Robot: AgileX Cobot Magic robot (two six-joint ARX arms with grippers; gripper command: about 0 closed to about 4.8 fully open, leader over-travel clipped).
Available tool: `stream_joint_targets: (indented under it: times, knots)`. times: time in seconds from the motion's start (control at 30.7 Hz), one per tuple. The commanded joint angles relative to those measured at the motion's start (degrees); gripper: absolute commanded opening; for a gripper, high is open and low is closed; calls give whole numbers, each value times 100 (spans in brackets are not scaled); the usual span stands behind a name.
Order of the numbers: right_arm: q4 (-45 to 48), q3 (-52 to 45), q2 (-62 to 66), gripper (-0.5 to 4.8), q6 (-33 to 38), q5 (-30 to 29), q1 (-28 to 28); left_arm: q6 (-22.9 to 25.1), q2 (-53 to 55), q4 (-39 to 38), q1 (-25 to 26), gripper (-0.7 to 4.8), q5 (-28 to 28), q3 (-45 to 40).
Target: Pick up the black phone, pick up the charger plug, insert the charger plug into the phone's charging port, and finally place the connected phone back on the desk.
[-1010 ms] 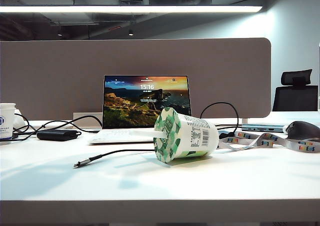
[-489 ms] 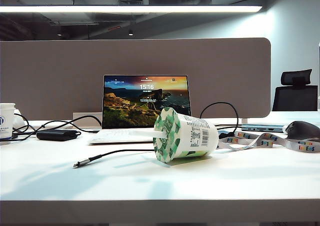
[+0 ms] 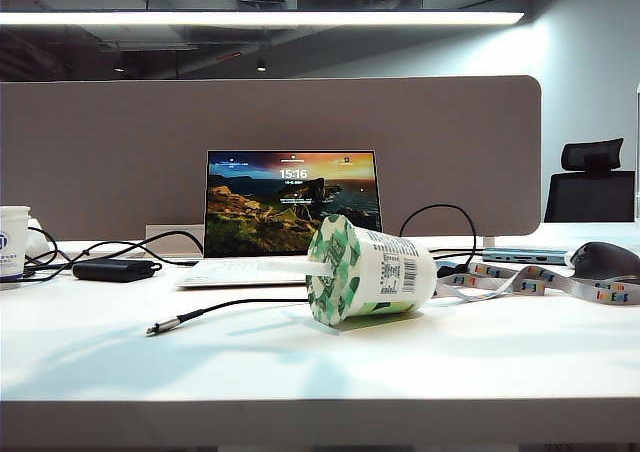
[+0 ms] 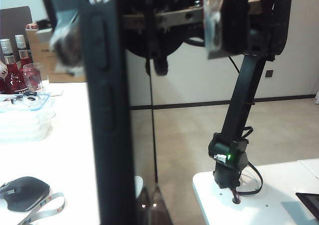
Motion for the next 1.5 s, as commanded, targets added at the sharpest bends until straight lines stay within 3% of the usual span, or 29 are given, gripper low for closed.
stream_joint_targets:
  times: [0.03, 0.59, 0.88, 1.11, 1.17, 1.27, 1.34, 1.5]
  knots:
    - [286, 37, 66, 368, 199, -85, 17, -39, -44, 164, 2, -6, 68, 28]
    - [656, 37, 363, 345, 428, -94, 55, -35, -44, 166, 2, -6, 66, 28]
    - [817, 37, 483, 1, 490, -92, 52, -37, -44, 162, 2, -6, 68, 28]
    - [822, 37, 481, -5, 490, -94, 52, -39, -44, 164, 2, -3, 59, 28]
    - [876, 39, 481, -5, 492, -94, 52, -39, -44, 164, 2, 79, 22, 28]
    - [1005, 55, 439, -5, 538, -109, 33, -63, -44, 170, 2, 327, -166, 28]
    - [1110, 70, 385, -5, 557, -162, 17, -184, -44, 210, 2, 436, -313, 28]
    - [1475, 70, 146, -5, 852, -179, -63, -348, -52, 621, 2, 445, -358, 28]
